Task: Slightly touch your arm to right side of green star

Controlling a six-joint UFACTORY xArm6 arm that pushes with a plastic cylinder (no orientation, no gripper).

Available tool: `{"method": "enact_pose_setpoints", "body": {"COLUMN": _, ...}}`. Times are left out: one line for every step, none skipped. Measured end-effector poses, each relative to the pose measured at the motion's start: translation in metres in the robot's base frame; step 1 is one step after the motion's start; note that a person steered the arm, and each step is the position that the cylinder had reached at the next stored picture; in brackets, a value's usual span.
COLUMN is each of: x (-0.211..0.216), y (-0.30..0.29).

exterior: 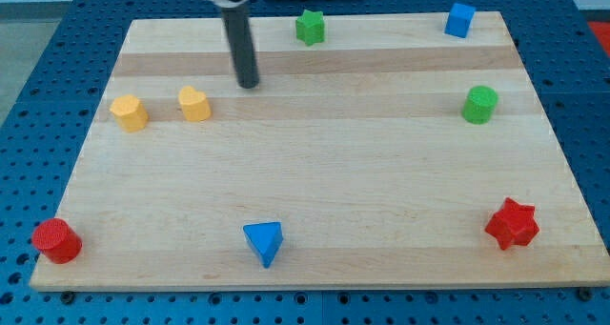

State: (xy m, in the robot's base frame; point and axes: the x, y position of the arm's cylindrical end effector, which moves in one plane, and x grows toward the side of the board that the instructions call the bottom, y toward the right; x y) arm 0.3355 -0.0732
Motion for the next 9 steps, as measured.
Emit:
{"method": "enact_pose_setpoints", "body": {"x": -0.014, "y": 0.068}}
{"method": "enact_pose_setpoints", "body": {"x": -0.034, "y": 0.117}}
{"method": "enact_pose_setpoints", "body": {"x": -0.075, "y": 0.127}}
{"method": "enact_pose_setpoints", "body": {"x": -0.082, "y": 0.127}}
{"method": "enact_pose_setpoints", "body": {"x": -0.097, "y": 0.121}}
{"method": "enact_pose_setpoints", "body": {"x": -0.097, "y": 0.107}}
{"method": "enact_pose_setpoints", "body": {"x": -0.097, "y": 0.098}}
{"method": "enact_pose_setpoints", "body": {"x": -0.108, "y": 0.098}}
{"method": "enact_pose_setpoints", "body": {"x": -0.113, "y": 0.116}}
